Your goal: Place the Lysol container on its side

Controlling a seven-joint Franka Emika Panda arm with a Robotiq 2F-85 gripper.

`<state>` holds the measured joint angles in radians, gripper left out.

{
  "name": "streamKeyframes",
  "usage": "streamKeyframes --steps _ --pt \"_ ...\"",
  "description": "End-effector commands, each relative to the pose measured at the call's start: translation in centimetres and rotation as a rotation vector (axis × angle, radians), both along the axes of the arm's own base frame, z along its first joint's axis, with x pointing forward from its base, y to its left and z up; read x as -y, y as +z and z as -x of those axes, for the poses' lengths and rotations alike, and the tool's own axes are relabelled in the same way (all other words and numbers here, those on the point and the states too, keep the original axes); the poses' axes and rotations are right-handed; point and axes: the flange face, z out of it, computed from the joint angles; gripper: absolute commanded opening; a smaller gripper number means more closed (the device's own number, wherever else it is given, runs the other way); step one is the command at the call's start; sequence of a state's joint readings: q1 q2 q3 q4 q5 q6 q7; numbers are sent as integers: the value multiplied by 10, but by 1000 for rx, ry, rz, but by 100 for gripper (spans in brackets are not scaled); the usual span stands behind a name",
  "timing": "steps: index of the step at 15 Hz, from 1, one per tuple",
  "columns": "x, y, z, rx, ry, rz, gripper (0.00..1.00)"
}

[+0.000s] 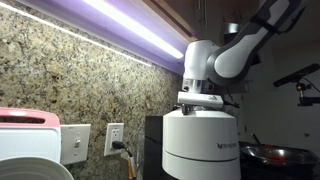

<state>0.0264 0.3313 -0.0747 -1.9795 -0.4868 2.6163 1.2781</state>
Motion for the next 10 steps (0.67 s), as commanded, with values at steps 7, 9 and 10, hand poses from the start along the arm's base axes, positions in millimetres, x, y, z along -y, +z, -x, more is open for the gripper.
streamKeyframes --steps 7,9,10 --pt "0 -6 -36 28 -14 17 100" --pt "-3 -4 -40 32 -15 21 100" --pt "-4 -2 -43 42 -13 26 100"
